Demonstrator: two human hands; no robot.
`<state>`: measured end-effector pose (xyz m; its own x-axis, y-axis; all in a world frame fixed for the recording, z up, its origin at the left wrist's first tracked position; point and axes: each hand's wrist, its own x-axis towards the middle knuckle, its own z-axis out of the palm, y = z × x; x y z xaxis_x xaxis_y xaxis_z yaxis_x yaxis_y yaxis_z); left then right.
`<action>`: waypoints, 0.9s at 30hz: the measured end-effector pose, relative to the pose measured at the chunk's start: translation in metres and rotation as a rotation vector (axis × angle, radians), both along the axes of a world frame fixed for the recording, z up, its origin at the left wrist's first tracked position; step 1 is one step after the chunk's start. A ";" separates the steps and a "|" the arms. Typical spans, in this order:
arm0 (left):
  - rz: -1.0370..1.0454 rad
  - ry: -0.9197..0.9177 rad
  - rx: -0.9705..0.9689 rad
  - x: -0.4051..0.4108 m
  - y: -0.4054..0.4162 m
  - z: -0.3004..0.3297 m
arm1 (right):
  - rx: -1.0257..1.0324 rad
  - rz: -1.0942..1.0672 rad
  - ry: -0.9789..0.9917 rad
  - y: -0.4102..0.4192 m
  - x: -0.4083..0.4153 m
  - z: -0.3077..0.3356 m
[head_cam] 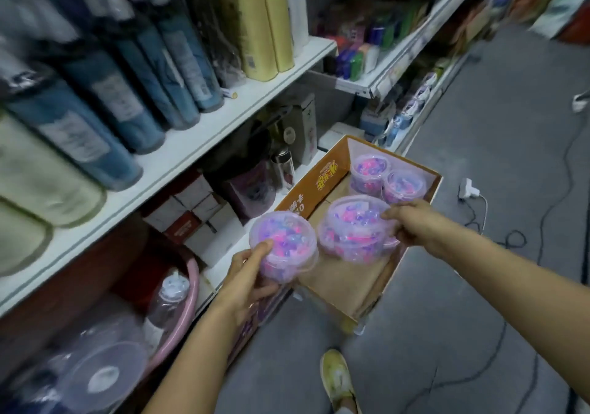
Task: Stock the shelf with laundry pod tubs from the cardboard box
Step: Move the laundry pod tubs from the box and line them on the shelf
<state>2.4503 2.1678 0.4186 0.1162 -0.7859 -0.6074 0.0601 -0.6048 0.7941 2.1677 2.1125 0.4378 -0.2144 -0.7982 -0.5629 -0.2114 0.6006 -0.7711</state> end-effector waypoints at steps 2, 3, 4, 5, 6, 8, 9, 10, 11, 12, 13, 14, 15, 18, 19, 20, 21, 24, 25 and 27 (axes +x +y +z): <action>0.021 0.030 -0.042 0.010 0.041 0.027 | -0.024 0.024 -0.037 0.029 0.014 0.027; 0.033 0.041 -0.058 0.017 0.060 0.036 | -0.039 0.039 -0.045 0.044 0.022 0.039; 0.045 0.054 -0.071 0.024 0.080 0.045 | -0.054 0.054 -0.052 0.059 0.031 0.052; 0.054 0.057 -0.076 0.033 0.099 0.053 | -0.067 0.070 -0.061 0.074 0.040 0.065; 0.065 0.052 -0.083 0.040 0.120 0.065 | -0.077 0.091 -0.070 0.088 0.050 0.077; 0.108 0.022 -0.097 0.057 0.156 0.082 | -0.092 0.140 -0.086 0.113 0.071 0.102; 0.133 0.006 -0.112 0.066 0.174 0.092 | -0.099 0.168 -0.099 0.125 0.083 0.114; 0.157 0.001 -0.123 0.075 0.191 0.103 | -0.109 0.195 -0.117 0.135 0.095 0.125; 0.184 -0.005 -0.125 0.084 0.206 0.113 | -0.121 0.222 -0.135 0.145 0.108 0.136; 0.210 -0.010 -0.132 0.094 0.221 0.123 | -0.134 0.251 -0.152 0.155 0.121 0.147; 0.231 -0.020 -0.142 0.105 0.234 0.132 | -0.150 0.278 -0.168 0.164 0.134 0.159; 0.251 -0.023 -0.153 0.116 0.247 0.141 | -0.172 0.306 -0.178 0.173 0.147 0.170; 0.268 -0.024 -0.167 0.128 0.259 0.150 | -0.200 0.335 -0.182 0.181 0.160 0.181; 0.309 -0.050 -0.234 0.164 0.296 0.176 | -0.277 0.448 -0.169 0.210 0.202 0.216; 0.318 -0.059 -0.248 0.178 0.308 0.184 | -0.294 0.484 -0.173 0.221 0.217 0.227; 0.323 -0.063 -0.262 0.192 0.320 0.192 | -0.311 0.511 -0.184 0.232 0.232 0.238; 0.327 -0.065 -0.271 0.207 0.333 0.200 | -0.328 0.532 -0.197 0.243 0.247 0.248; 0.343 -0.091 -0.310 0.254 0.376 0.223 | -0.389 0.568 -0.228 0.281 0.299 0.271; 0.346 -0.103 -0.318 0.269 0.393 0.231 | -0.411 0.579 -0.238 0.295 0.318 0.276; 0.351 -0.129 -0.326 0.303 0.430 0.244 | -0.434 0.596 -0.260 0.326 0.359 0.284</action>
